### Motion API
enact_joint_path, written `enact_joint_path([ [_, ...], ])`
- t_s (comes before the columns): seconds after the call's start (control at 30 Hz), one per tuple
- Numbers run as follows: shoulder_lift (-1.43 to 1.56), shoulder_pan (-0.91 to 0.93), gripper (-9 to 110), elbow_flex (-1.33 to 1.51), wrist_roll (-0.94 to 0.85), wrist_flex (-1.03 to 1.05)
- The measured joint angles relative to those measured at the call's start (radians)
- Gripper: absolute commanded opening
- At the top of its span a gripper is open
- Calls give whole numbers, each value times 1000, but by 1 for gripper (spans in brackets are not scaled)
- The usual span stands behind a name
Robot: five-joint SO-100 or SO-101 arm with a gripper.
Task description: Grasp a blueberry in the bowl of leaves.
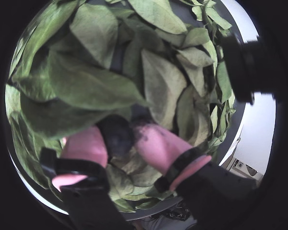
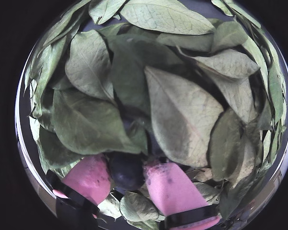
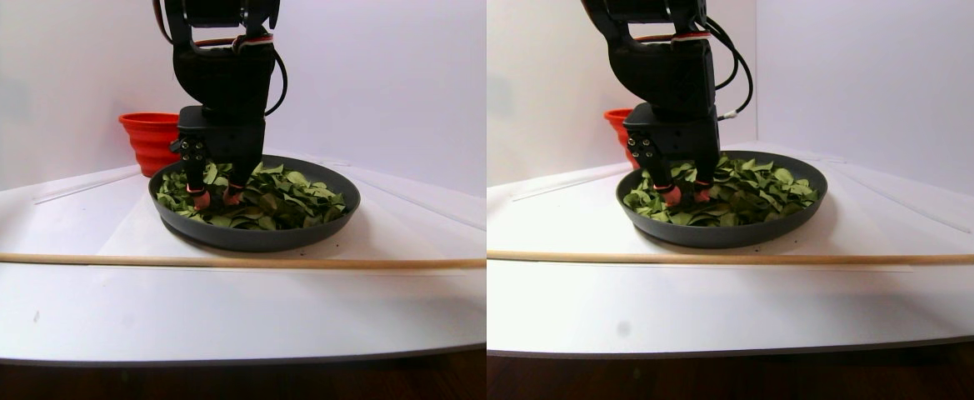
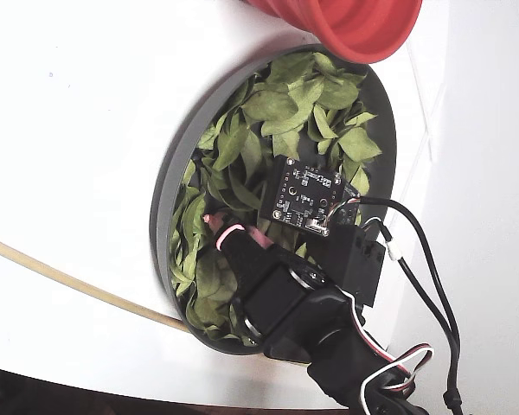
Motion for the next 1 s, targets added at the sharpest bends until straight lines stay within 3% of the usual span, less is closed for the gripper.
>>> enact_joint_path([
  [1.0,48,0,12,14,12,40],
])
